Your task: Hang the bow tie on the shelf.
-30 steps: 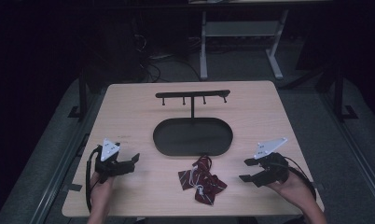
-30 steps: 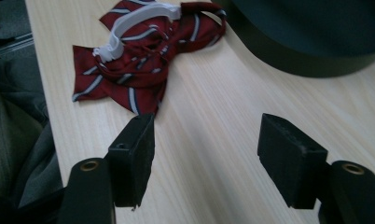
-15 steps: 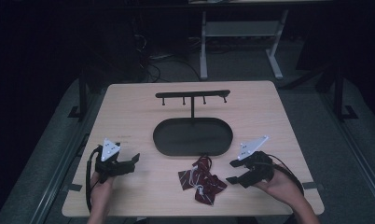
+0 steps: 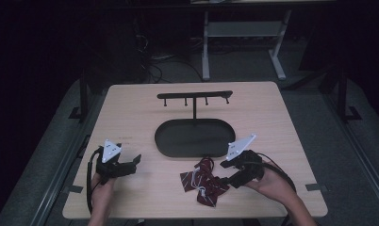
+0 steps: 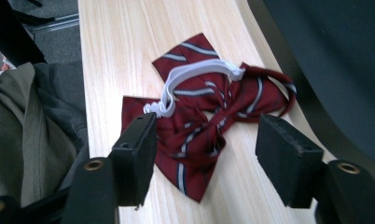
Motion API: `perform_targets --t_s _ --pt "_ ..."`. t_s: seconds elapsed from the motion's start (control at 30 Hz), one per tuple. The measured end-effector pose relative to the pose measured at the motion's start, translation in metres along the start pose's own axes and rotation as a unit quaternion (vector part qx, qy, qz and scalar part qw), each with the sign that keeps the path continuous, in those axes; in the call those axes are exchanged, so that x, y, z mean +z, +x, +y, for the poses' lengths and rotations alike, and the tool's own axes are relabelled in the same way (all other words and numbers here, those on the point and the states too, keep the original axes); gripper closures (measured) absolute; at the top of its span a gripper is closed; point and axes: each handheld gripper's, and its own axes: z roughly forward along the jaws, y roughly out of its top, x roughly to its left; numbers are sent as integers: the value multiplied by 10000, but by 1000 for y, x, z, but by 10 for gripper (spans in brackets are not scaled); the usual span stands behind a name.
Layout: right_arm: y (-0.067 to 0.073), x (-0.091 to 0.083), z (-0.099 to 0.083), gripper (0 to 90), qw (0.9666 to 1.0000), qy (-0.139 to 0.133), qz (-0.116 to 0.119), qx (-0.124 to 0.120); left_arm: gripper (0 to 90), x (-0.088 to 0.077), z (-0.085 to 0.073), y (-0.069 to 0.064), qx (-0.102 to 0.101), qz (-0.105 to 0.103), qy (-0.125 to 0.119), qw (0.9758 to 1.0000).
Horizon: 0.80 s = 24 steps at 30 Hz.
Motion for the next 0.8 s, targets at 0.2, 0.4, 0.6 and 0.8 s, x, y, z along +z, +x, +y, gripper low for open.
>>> perform_targets --t_s 0.2,0.4,0.6,0.8 --pt "4 9 12 377 9999 52 62 -133 135 0 0 1 14 25 -11 10000" --pt "6 19 26 417 9996 87 97 -240 135 -1 0 1 -19 35 -31 10000" --pt "7 28 33 425 9993 189 167 -290 135 -1 0 1 35 7 -5 10000" --pt "10 42 36 449 9986 292 272 -336 135 -1 1 1 3 6 -29 10000"
